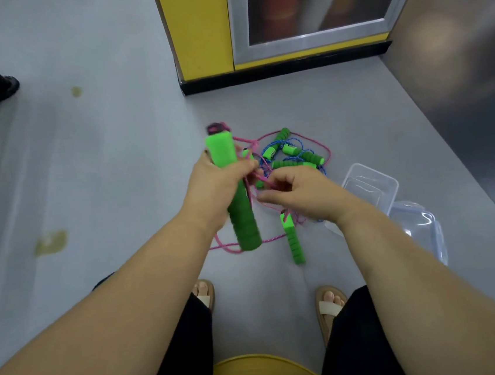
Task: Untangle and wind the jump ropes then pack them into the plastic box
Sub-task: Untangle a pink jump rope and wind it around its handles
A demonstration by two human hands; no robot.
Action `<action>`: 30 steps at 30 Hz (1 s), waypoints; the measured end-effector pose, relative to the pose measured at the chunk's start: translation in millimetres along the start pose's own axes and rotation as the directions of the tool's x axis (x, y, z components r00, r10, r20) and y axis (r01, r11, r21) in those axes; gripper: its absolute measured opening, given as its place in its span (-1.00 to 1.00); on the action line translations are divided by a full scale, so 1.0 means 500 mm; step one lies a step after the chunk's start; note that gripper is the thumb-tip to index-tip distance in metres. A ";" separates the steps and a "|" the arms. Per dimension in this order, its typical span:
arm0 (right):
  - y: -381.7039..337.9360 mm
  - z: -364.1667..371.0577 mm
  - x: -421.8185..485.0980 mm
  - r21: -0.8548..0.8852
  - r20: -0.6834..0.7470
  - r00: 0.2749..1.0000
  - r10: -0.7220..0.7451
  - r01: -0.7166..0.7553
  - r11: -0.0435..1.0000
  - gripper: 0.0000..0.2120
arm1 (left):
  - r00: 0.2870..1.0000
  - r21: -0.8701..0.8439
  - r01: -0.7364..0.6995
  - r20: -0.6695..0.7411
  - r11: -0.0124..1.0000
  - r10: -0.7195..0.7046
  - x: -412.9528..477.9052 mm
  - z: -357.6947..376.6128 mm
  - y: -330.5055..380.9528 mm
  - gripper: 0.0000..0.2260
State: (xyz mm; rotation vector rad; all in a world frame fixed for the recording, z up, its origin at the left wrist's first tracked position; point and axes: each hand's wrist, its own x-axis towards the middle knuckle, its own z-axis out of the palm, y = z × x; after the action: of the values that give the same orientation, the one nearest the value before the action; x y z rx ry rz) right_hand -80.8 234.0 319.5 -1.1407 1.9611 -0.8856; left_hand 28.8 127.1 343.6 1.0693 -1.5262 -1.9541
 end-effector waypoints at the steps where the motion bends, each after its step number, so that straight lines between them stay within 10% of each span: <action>1: 0.017 -0.004 0.008 -0.036 -0.003 0.999 0.037 -0.037 0.999 -0.79 | 1.000 -0.136 0.022 -0.019 0.991 -0.025 0.002 0.000 0.013 -0.80; 5: 0.115 -0.014 0.040 -0.328 0.000 0.947 0.322 -0.304 0.894 -0.76 | 0.991 -0.455 0.107 -0.021 0.884 -0.131 0.013 -0.030 0.061 -0.84; 9: 0.167 -0.011 0.050 -0.230 -0.174 0.880 0.441 -0.472 0.851 -0.63 | 0.992 -0.123 0.062 -0.101 0.990 -0.075 0.006 -0.079 0.064 -0.83; 12: 0.129 -0.006 0.063 -0.021 -0.275 0.888 0.368 -0.388 0.921 -0.62 | 0.993 0.193 0.051 -0.112 0.980 -0.029 0.002 -0.098 0.032 -0.83; 16: 0.026 0.007 0.058 -0.172 -0.208 0.976 0.065 -0.102 0.980 -0.62 | 0.989 0.330 -0.004 -0.139 0.944 0.053 -0.001 -0.066 0.001 -0.84; 24: -0.026 -0.006 0.013 -0.342 0.117 0.993 -0.011 0.051 0.938 -0.59 | 0.988 0.203 0.102 0.098 0.974 -0.123 -0.008 -0.009 0.005 -0.60; 30: -0.002 -0.011 0.027 -0.257 0.130 0.989 0.065 -0.029 0.966 -0.59 | 0.975 -0.010 0.194 0.110 0.981 -0.192 0.007 -0.005 0.003 -0.87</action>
State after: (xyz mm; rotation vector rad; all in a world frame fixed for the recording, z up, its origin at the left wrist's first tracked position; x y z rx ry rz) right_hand -90.0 222.5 320.4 -1.2576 2.0186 -0.5245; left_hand 28.5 122.7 343.6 1.1575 -1.5033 -2.1868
